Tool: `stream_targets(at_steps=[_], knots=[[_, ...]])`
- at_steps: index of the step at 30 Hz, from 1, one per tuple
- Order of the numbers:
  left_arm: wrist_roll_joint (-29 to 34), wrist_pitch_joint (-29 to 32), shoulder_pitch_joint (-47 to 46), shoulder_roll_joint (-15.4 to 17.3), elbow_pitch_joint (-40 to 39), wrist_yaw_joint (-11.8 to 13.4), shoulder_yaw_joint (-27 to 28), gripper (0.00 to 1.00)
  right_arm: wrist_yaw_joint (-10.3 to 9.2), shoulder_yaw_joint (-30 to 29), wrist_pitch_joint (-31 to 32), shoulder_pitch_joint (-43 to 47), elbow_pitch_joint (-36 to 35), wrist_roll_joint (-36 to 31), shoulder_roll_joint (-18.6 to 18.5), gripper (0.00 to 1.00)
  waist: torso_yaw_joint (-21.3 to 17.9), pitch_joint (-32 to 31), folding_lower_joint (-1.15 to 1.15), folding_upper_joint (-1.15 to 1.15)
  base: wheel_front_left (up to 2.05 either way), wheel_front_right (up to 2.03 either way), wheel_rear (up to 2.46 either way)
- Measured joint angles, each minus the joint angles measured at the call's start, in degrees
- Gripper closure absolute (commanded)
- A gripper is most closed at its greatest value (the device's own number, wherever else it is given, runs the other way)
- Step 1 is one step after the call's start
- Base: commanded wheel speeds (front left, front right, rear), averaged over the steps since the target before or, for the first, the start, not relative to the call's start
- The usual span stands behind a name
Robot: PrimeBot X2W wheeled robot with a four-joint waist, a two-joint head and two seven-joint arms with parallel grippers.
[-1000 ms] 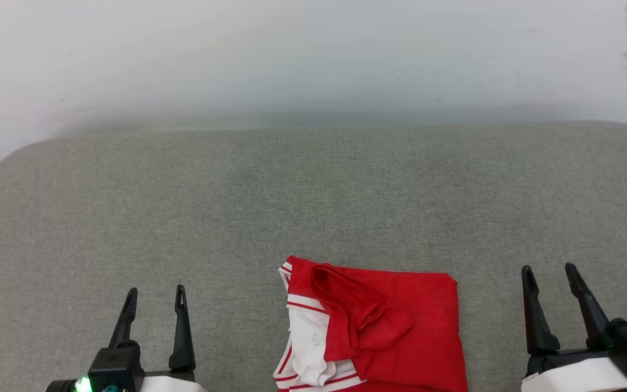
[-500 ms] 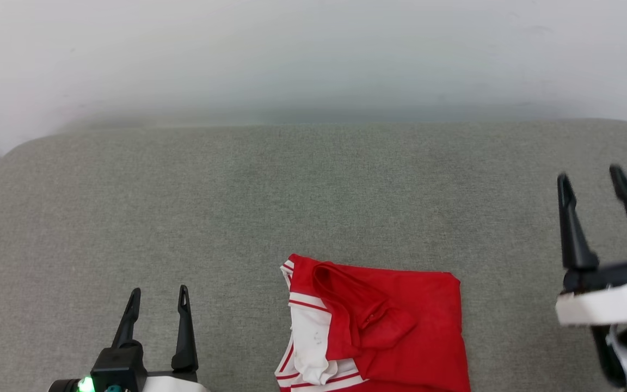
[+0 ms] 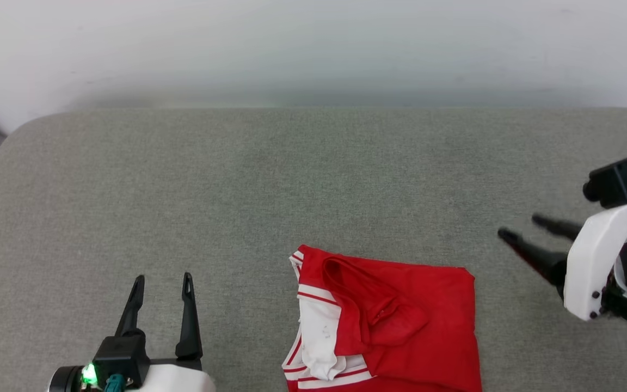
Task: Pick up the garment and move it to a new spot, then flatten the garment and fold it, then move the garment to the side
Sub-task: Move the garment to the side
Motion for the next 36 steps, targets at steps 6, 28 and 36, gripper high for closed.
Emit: stream_targets(at_steps=[6,28,36], knots=[[-0.15,0.00,-1.61,-0.01,-0.14,0.04,-0.82,0.00,0.00,1.94,11.37,3.76,2.50,10.31,-1.89,0.00,1.15,2.18,0.01,0.00,0.00,0.00,0.00],[-0.70,0.00,-6.68,0.00,-0.19,-0.16,-2.49,0.00,0.09,10.85,5.60,3.13,15.44,15.80,4.74,0.85,6.15,11.00,0.00,0.00,0.00,0.00,0.00],[-1.25,0.00,-6.40,-0.01,0.32,0.66,-2.56,0.00,0.07,14.95,0.85,0.50,15.36,16.48,2.44,1.00,6.39,9.43,0.00,0.00,0.00,0.00,0.00]])
